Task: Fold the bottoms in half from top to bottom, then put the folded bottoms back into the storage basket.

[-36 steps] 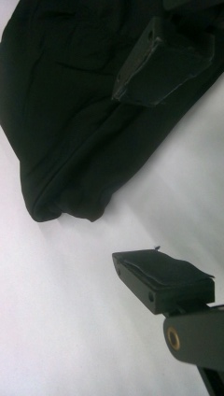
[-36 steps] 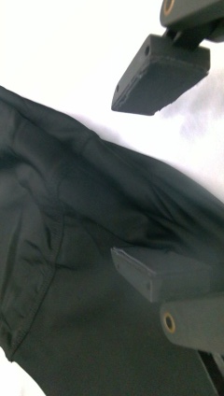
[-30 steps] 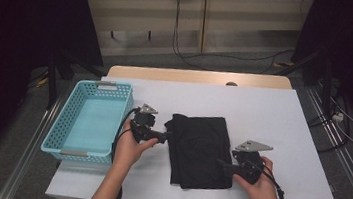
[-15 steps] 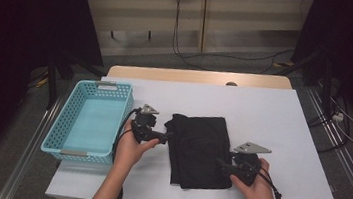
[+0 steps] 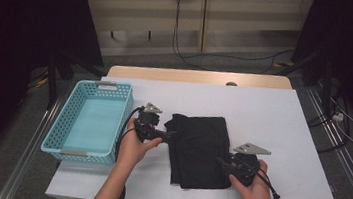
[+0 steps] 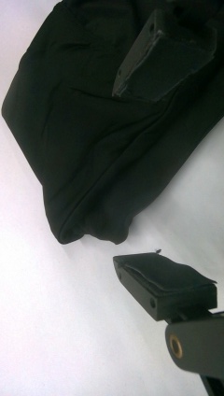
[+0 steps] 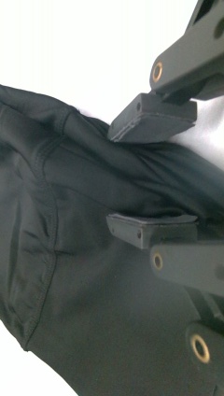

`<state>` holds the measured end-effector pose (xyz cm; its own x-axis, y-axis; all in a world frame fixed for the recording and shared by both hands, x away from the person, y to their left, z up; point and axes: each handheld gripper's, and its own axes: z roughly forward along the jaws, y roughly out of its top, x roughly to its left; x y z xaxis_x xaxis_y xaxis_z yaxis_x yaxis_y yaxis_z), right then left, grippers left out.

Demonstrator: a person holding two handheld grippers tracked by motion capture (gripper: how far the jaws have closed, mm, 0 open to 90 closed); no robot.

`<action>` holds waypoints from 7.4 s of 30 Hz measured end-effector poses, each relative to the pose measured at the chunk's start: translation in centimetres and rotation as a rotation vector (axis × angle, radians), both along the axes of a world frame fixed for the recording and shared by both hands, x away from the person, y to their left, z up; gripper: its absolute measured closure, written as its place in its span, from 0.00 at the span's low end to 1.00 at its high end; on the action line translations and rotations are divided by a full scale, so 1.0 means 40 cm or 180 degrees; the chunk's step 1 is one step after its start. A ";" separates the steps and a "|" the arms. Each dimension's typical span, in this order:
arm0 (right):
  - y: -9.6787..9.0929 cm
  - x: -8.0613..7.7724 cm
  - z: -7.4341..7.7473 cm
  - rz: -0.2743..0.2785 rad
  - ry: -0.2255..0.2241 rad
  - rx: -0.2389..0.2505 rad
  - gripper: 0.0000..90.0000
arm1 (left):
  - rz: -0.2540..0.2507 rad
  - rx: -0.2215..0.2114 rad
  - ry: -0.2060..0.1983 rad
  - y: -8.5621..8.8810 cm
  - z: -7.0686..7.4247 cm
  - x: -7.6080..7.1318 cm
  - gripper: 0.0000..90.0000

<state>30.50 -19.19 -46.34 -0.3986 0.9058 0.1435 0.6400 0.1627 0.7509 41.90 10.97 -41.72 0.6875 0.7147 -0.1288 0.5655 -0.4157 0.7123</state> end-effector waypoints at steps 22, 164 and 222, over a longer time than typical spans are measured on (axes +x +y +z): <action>-0.027 -0.001 0.004 0.0149 0.0143 0.0371 0.87 | 0.0097 -0.0048 0.0138 -0.010 -0.012 0.017 0.11; 0.156 0.003 0.162 0.0498 -0.0644 0.0387 0.88 | 0.0608 0.1463 0.1479 -0.020 0.349 0.205 0.91; 0.274 0.009 0.296 0.0745 -0.1174 0.0583 0.88 | 0.0892 0.1550 0.1390 0.077 0.559 0.203 0.91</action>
<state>30.84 -8.25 -34.50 -0.6434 0.7585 0.1029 0.2870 0.1144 0.9511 50.01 14.07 -19.38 0.4278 0.9034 0.0283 0.8892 -0.4262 0.1664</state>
